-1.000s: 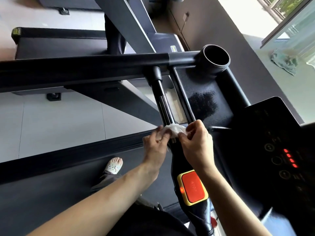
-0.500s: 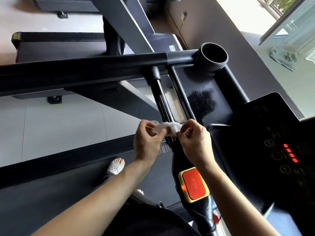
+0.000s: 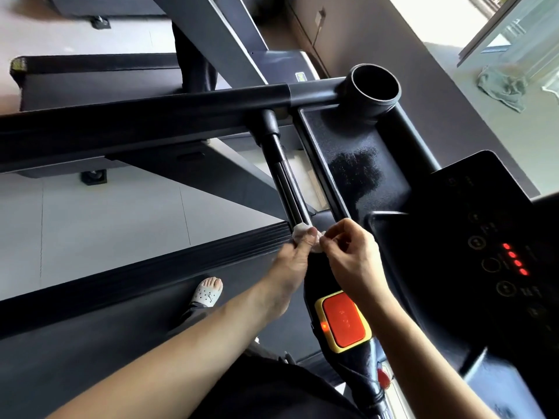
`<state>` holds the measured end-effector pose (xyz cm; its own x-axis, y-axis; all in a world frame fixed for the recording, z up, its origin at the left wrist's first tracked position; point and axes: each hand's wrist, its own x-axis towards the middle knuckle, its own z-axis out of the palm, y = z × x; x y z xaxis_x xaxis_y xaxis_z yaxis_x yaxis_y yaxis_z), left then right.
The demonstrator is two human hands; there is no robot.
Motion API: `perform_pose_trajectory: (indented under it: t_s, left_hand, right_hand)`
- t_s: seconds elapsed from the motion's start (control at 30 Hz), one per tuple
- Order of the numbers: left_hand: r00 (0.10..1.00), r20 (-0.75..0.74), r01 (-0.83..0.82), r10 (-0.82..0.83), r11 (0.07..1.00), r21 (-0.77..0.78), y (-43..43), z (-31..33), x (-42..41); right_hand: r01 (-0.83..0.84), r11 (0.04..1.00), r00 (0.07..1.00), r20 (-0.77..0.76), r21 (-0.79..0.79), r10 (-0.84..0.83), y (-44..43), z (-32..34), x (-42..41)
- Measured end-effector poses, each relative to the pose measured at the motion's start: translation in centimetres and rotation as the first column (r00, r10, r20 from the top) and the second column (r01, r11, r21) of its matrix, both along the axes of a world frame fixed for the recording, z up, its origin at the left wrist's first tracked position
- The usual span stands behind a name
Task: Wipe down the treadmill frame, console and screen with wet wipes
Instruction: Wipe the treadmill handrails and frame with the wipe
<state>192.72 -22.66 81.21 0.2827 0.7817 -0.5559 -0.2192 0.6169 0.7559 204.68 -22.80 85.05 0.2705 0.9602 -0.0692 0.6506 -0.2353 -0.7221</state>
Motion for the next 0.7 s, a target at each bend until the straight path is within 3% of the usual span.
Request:
perform_pose_trajectory:
  t_s: [0.17,0.27,0.5,0.57,0.7]
  left_hand:
    - [0.99,-0.04,-0.134,0.133,0.991,0.0,3.7,1.3,0.5]
    - [0.962,0.046,-0.265,0.268,0.961,-0.078,5.1,1.3,1.0]
    - [0.997,0.081,0.027,-0.011,0.981,-0.19,3.2,-0.2,0.8]
    - [0.995,0.104,0.011,0.009,0.981,-0.193,4.7,0.3,0.8]
    - [0.918,0.367,-0.104,0.154,0.983,-0.153,6.3,-0.1,0.8]
  right_hand:
    - [0.011,1.0,0.999,-0.039,-0.012,-0.012,-0.6,0.0,0.2]
    - [0.031,0.999,0.998,-0.062,-0.009,-0.031,-1.2,0.0,0.4]
    - [0.005,1.0,0.999,-0.047,0.0,-0.005,-1.4,0.0,0.7]
    - [-0.011,1.0,0.999,-0.047,-0.01,0.01,-1.3,0.1,0.8]
    - [-0.046,0.999,0.999,-0.018,-0.016,0.045,-1.3,0.1,0.9]
